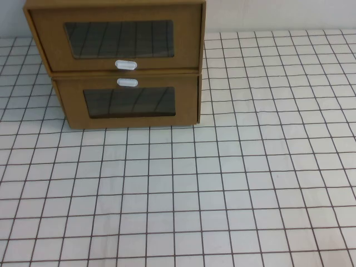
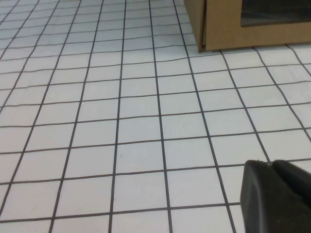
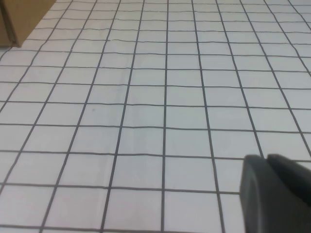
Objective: Open the shoe box
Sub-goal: 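Pull the top drawer of the cardboard box fully open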
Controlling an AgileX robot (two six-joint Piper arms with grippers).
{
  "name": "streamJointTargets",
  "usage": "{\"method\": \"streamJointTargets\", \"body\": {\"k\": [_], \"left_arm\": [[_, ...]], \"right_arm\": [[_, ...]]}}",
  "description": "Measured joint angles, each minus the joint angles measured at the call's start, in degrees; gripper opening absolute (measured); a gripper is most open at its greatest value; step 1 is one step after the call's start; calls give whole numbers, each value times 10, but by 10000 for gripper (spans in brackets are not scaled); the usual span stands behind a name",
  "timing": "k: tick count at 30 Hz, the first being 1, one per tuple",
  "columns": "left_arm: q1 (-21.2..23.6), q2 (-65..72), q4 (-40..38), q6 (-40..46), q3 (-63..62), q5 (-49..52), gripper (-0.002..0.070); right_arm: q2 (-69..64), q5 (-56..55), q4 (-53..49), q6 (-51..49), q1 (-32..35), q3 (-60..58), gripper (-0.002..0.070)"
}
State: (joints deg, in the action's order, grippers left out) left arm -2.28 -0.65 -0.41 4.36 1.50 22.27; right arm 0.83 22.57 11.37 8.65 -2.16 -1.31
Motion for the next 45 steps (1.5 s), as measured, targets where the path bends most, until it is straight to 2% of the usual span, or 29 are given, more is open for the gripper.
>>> {"method": "streamJointTargets", "body": {"k": [39, 42, 45], "left_arm": [[0, 0, -1, 0, 0, -5, -3], [0, 0, -23, -1, 0, -14, -3], [0, 0, -83, -11, 0, -37, -3]], "right_arm": [[0, 0, 0, 0, 0, 0, -13], [0, 0, 0, 0, 0, 0, -13], [0, 0, 0, 0, 0, 0, -13]]}}
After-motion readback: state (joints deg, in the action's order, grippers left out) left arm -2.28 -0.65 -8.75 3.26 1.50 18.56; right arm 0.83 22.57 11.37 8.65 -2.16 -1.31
